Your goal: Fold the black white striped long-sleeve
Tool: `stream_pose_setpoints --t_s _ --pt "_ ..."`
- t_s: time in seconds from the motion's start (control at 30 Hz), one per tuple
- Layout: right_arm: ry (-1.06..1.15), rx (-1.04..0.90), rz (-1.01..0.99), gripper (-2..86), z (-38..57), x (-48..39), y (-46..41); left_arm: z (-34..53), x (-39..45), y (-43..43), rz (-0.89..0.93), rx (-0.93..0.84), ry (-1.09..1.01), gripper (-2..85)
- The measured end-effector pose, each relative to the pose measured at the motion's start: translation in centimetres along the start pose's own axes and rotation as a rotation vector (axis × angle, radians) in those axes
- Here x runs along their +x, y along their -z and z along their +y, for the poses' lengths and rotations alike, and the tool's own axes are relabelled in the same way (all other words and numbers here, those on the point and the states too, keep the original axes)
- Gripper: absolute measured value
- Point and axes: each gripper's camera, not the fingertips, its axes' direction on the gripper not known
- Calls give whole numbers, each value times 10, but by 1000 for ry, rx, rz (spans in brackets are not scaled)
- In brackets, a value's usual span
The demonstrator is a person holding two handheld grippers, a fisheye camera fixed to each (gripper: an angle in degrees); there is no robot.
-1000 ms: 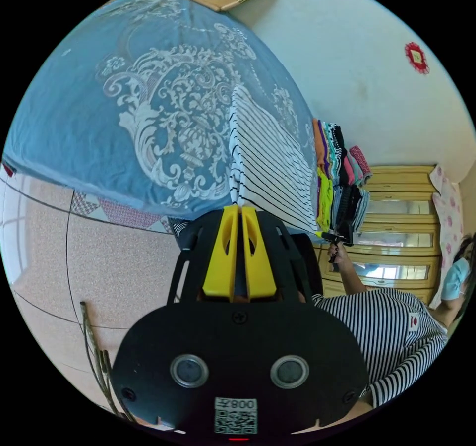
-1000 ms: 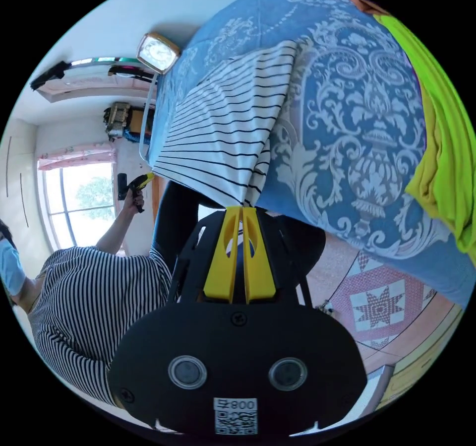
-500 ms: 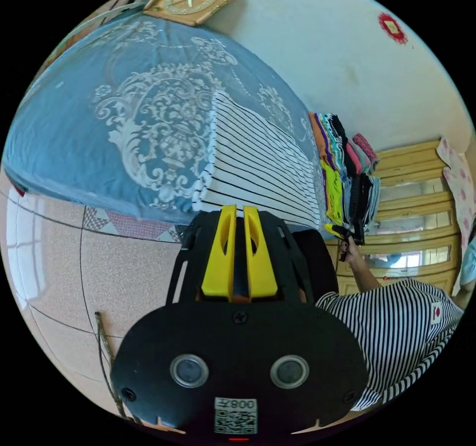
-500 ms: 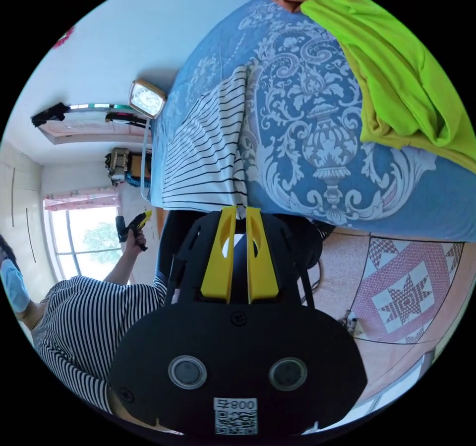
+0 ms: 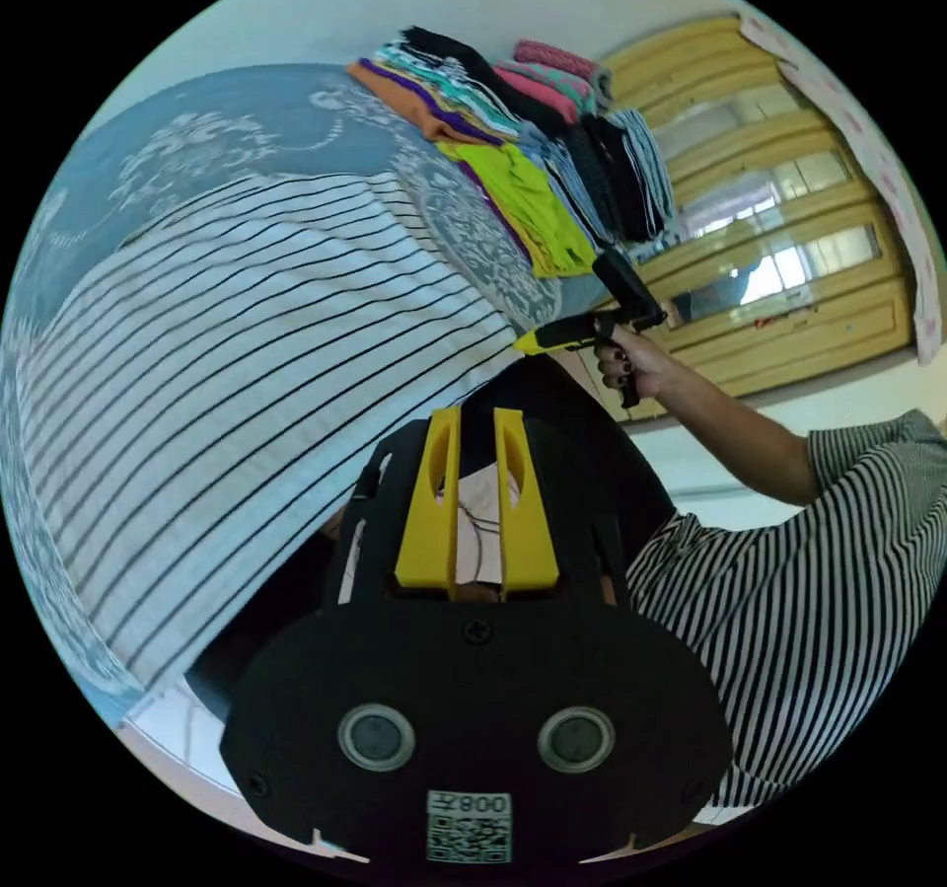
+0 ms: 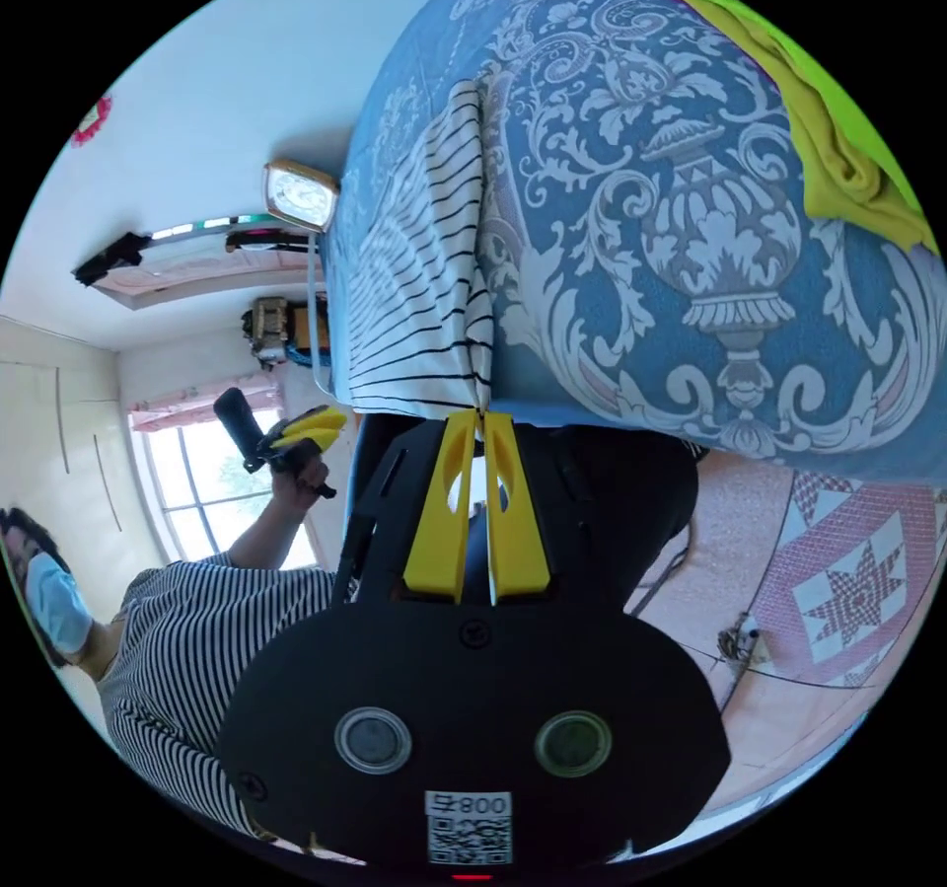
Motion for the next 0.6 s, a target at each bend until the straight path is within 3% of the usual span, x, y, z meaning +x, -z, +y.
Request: stream_pose_setpoints --t_s 0.27,0.43,0.6 --pt "120 21 -138 11 -7 -28 -2 -97 155 -27 -315 -100 -312 92" --pt "157 -7 -126 10 -25 -40 -16 -126 198 -36 -491 -160 -344 35" --pt "154 46 -107 9 -41 -35 -6 -136 204 -10 -412 -109 -251 17"
